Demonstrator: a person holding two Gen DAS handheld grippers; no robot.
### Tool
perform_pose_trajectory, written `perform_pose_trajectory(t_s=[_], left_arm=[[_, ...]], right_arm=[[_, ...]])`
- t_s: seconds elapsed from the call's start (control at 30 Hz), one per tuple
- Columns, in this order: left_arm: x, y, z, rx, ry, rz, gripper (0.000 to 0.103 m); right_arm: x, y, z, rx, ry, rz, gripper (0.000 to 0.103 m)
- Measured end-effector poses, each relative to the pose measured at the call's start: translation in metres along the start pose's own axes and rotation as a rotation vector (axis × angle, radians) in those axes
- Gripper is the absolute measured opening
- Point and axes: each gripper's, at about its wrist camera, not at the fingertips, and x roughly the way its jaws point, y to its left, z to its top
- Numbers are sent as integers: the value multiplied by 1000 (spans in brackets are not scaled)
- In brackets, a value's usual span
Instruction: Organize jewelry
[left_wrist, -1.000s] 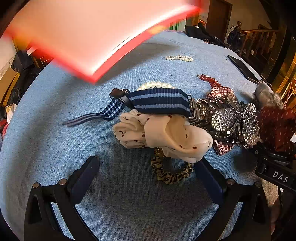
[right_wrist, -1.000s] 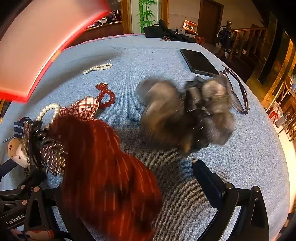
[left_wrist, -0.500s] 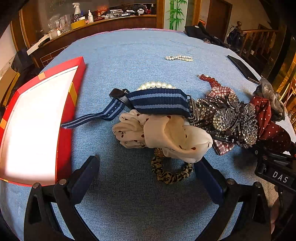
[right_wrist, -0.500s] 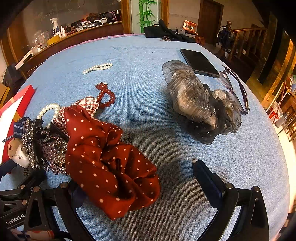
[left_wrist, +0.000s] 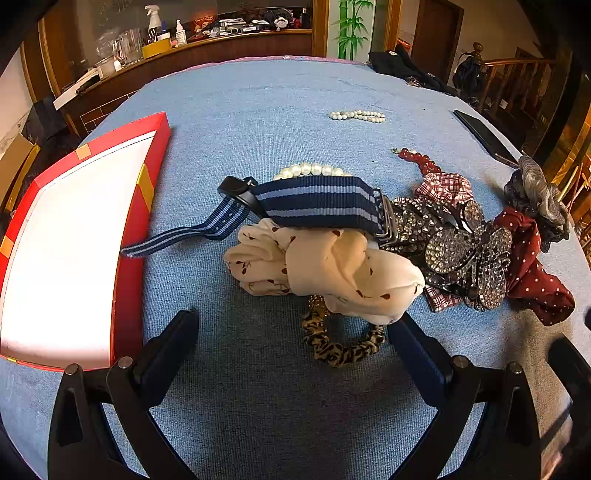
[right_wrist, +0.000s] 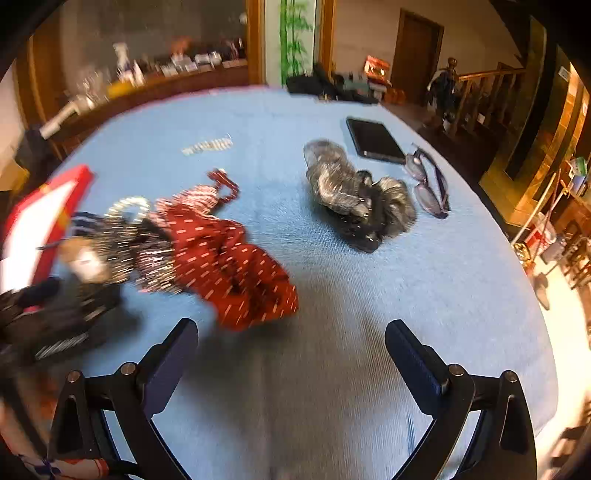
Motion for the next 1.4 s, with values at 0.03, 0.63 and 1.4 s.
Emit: perform_pose_trajectory(t_s=[0.03,0.63,1.4], left_arm=[[0,0,-1,0,0,-1,103],[-106,44,-66,115,-292,-49,103],[-111,60,-66,99,-332,-17,103]], right_arm=[[-9,-2,-5,7,-26,14,103],[-53,10,-22,37,-178,174,96],[-53,41,-18,-23,-168,167,96]])
